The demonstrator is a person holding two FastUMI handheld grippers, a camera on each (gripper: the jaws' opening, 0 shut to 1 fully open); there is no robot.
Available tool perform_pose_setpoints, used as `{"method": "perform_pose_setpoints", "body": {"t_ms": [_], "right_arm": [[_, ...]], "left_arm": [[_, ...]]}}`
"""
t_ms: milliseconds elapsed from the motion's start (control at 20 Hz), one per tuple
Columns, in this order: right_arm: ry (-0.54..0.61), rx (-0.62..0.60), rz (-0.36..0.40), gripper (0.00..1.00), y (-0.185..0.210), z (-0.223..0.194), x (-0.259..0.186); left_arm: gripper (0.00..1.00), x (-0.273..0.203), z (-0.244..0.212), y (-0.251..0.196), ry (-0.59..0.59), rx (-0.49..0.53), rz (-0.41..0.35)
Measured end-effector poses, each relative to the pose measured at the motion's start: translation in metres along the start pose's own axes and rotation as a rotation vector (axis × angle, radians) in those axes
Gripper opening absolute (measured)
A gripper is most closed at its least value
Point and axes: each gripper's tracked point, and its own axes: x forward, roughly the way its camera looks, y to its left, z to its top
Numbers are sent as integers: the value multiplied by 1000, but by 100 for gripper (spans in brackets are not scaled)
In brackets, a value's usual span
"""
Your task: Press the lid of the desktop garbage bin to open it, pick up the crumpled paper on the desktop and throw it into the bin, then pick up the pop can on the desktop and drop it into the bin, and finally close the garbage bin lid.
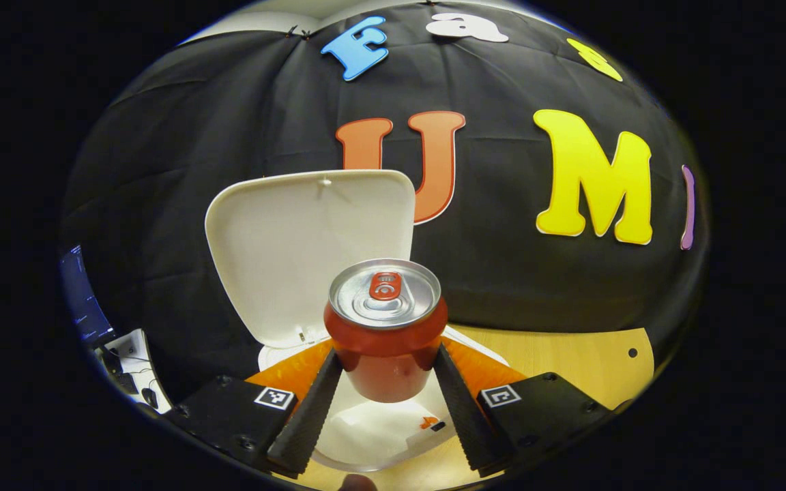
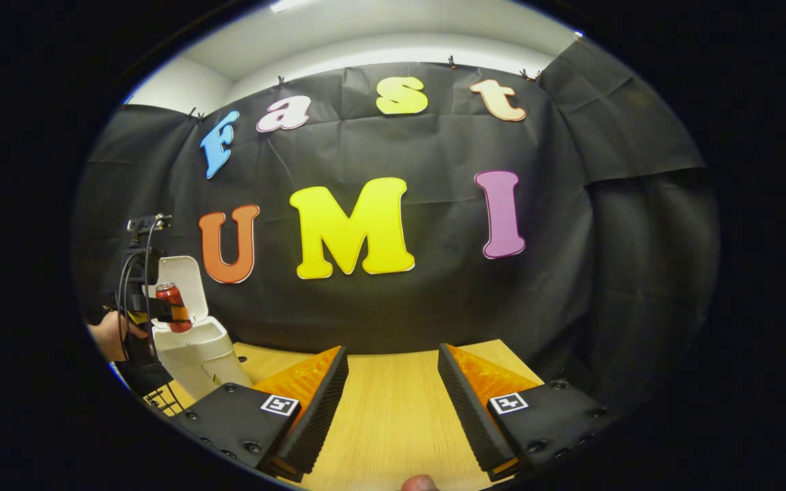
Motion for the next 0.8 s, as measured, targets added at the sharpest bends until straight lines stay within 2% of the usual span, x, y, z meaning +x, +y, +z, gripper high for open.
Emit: {"method": "perform_pose_setpoints", "body": {"t_ms": [200, 450, 550, 650, 800], "right_arm": [[15, -2, -7, 84, -2, -4, 7], [34, -30, 32, 86, 12, -10, 10], [35, -47, 59, 86, 21, -11, 15], [32, -43, 81, 86, 25, -10, 20], [45, -42, 101, 86, 27, -13, 27]], "left_arm": [[87, 13, -25, 4, 79, -45, 17], [92, 4, -20, 8, 47, -59, 48], [94, -16, -5, 11, -14, -89, 123], [96, -38, 25, -7, -113, -122, 127], [96, -50, 61, -8, -200, -125, 179]]}}
